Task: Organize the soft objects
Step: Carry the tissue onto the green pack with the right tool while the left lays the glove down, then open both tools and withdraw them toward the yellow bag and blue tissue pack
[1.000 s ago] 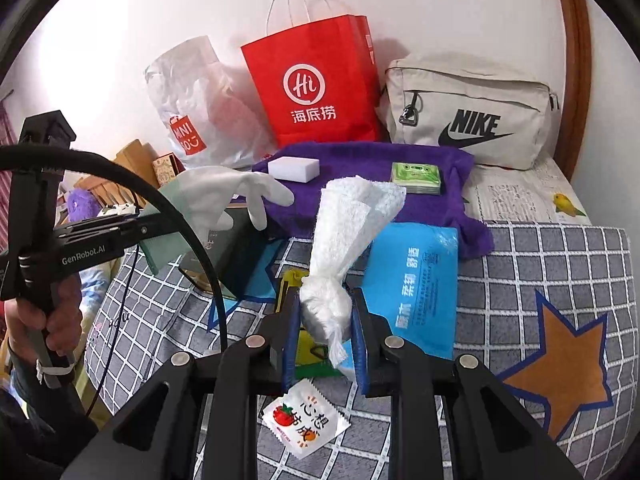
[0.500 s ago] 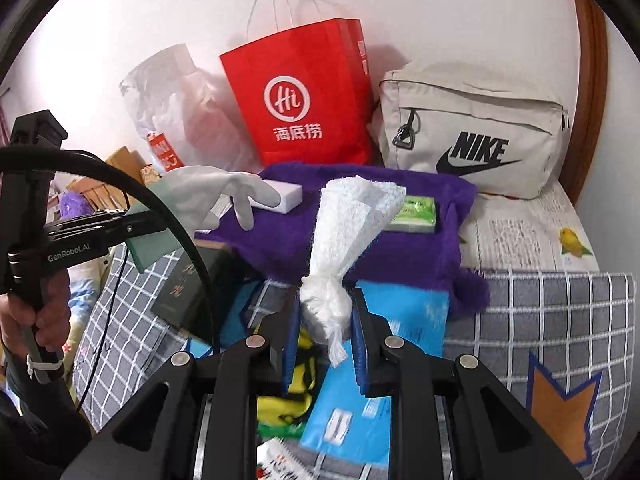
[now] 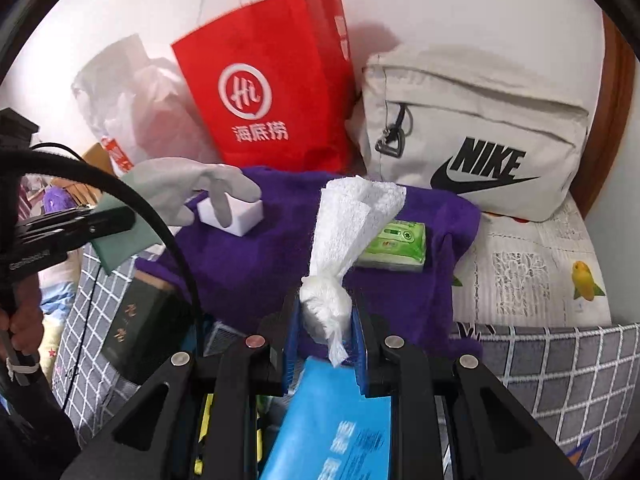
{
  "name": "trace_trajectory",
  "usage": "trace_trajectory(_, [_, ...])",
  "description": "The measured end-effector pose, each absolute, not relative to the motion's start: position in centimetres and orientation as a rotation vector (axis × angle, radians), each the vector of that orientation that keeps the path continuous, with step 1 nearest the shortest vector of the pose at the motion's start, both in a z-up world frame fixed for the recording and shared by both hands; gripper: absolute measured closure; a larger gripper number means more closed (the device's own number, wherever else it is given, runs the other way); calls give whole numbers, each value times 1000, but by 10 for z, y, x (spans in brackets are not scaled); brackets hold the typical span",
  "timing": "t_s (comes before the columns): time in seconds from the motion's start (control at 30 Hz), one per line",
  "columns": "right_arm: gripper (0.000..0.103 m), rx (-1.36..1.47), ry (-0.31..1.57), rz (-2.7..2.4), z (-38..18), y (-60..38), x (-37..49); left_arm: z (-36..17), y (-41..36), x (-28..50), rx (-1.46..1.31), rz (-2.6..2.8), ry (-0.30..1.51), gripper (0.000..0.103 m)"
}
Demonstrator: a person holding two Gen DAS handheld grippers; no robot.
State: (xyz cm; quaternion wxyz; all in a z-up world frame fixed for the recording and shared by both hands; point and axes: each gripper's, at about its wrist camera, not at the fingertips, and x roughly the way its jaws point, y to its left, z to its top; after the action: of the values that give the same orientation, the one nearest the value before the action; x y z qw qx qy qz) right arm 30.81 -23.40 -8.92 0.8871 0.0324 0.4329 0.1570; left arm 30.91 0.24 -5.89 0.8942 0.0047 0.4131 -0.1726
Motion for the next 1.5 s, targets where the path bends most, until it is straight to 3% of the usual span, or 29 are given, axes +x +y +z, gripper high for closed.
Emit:
trace_trajectory(0.8, [78, 78, 1175, 307, -173, -249, 384, -109, -17, 381, 72, -382, 998, 91])
trace_trajectory(0.97, [48, 62, 1134, 297, -161, -252, 372, -124, -21, 386, 89, -386, 1049, 91])
trace_trajectory(1.07, [37, 48, 1072, 310, -145, -251, 358, -132, -20, 390, 116, -364, 1070, 91])
trace_trajectory(1.5, [31, 86, 971, 306, -111, -263, 331, -150, -8, 394, 169, -313, 1139, 88])
